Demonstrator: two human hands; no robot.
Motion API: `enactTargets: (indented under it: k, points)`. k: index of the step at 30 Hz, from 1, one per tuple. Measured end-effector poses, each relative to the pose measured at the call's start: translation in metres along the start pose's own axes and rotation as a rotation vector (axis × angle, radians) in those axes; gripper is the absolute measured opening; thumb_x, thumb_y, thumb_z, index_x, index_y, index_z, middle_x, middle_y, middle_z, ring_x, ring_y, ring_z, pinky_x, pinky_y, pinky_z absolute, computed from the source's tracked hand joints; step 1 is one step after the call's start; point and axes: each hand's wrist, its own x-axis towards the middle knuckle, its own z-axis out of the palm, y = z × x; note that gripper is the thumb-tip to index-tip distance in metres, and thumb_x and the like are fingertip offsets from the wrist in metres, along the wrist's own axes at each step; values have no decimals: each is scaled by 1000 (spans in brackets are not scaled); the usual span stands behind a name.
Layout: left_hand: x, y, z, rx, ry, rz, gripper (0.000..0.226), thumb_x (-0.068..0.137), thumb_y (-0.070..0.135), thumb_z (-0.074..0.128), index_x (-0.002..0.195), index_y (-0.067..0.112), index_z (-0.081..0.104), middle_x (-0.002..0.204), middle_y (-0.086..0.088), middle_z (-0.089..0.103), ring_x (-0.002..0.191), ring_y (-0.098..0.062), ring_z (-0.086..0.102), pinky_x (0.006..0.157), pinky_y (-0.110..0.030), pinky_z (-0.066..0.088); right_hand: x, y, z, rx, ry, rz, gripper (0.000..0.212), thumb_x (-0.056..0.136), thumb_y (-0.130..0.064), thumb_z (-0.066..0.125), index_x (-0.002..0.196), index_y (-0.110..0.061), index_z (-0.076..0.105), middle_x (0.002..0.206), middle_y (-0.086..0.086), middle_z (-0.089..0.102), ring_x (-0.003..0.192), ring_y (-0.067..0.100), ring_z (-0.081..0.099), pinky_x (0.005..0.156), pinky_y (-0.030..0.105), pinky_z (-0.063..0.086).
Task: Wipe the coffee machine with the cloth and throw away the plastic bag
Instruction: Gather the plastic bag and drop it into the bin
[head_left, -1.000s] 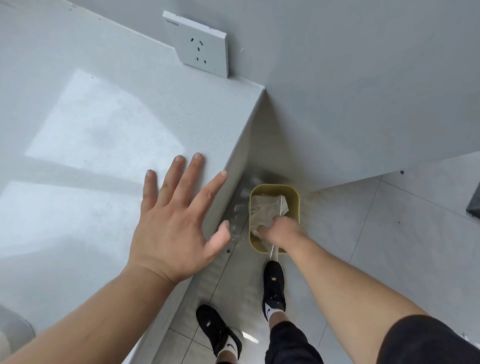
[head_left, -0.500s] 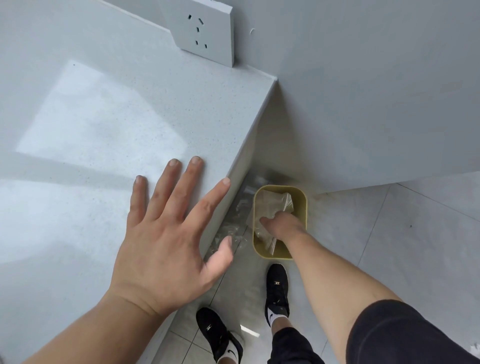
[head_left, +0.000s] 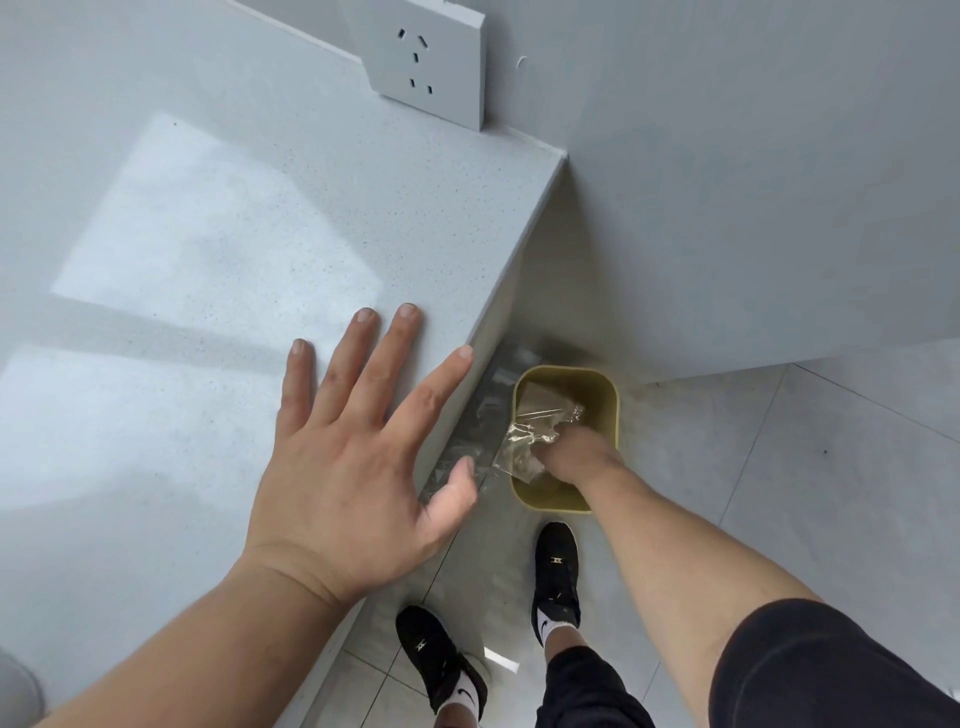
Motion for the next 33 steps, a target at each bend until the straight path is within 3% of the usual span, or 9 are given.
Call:
enactTargets:
  k: [5,13,23,27,33]
  points:
    - [0,0,1,4,10,3,82,87,60,54,162,34,34,174,-10,24,161,-36,17,125,-68,13,-10,7,3,-32,31,4,70,87,-69,49,141,-25,55,131,6,65,117,32,61,88,38,54]
    - [0,0,1,16,5,-1,82,87,61,53,162,34,33,174,-9,23,161,-36,17,125,-68,13,-43,13,-10,-128,70,-37,81,79,-73,48,144,-25,52,136,9,61,125,34,54,96,41,51]
    - [0,0,0,30,-26,-9,80,89,61,50,163,35,30,175,-9,20,161,-34,13,125,-67,13,-94,15,-29,-129,154,-129,69,77,-63,50,134,-25,57,126,5,64,116,31,58,80,36,52]
    - [-1,1,-1,38,-41,-15,80,90,63,46,163,37,27,175,-8,18,162,-33,10,126,-66,13,-126,10,-35,-173,236,-231,74,84,-63,50,148,-27,50,137,4,61,126,31,53,91,40,53]
    - [-2,3,-5,33,-48,-24,80,90,67,42,163,38,24,175,-7,17,162,-32,9,126,-66,13,-177,0,-52,-263,351,-365,73,84,-68,48,147,-29,51,143,1,61,132,30,51,107,46,45]
